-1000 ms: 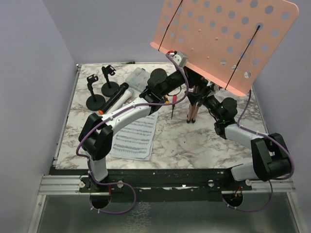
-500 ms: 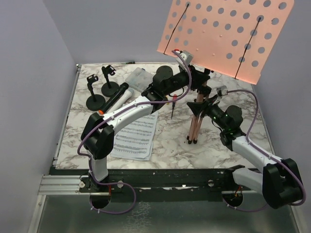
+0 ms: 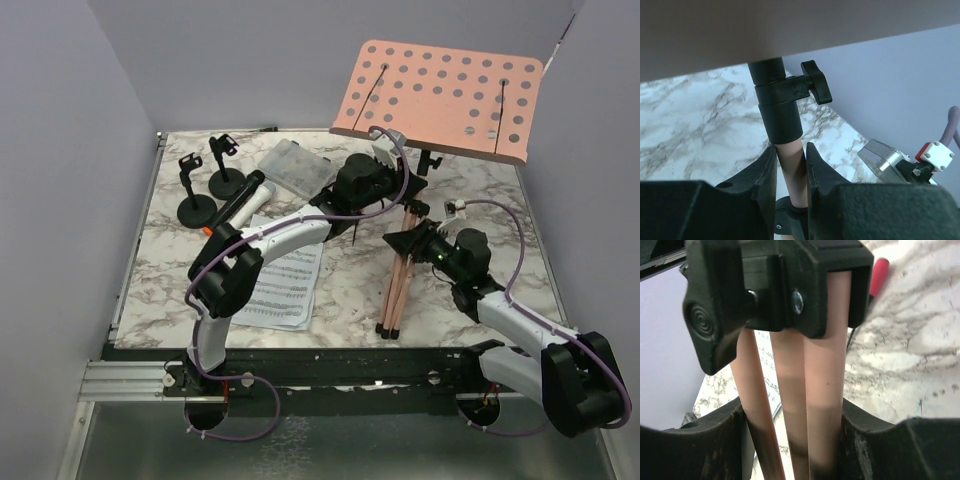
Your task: Pack up the instrument practice props
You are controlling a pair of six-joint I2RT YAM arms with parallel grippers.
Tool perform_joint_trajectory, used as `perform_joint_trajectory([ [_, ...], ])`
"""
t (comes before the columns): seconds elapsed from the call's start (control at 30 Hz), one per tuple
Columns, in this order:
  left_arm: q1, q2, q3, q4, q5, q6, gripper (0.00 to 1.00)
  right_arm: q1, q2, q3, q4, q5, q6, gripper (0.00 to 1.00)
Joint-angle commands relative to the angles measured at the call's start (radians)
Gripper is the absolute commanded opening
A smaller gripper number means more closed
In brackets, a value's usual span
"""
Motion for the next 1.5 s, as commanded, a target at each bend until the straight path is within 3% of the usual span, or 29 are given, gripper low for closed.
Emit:
perform_joint_trajectory([
  [0.0, -0.041, 0.011, 0.013, 0.087, 0.058, 0.034, 0.00, -0.024, -0.011, -0.013, 0.076, 0.217, 0.133, 0.10],
  [0.63, -0.077, 0.280, 0.179, 0.010, 0.220, -0.011, 0.00, -0.023, 0.064, -0.158, 0.100, 0.464, 0.398, 0.01],
  [0.93, -0.083, 0.353, 0.278, -0.117, 0.199, 0.043, 0.00, -0.024, 0.265, -0.101, 0.231, 0.521, 0.460, 0.01],
  [1.1, -0.077, 0.296, 0.271, -0.203, 0.139, 0.086, 0.01, -0.024, 0.364, -0.075, 0.285, 0.538, 0.483, 0.01],
  [1.47, 0.028, -0.095, -0.052, -0.235, -0.048, 0.108, 0.36, -0.022, 0.504, 0.042, 0.286, 0.456, 0.445, 0.08],
])
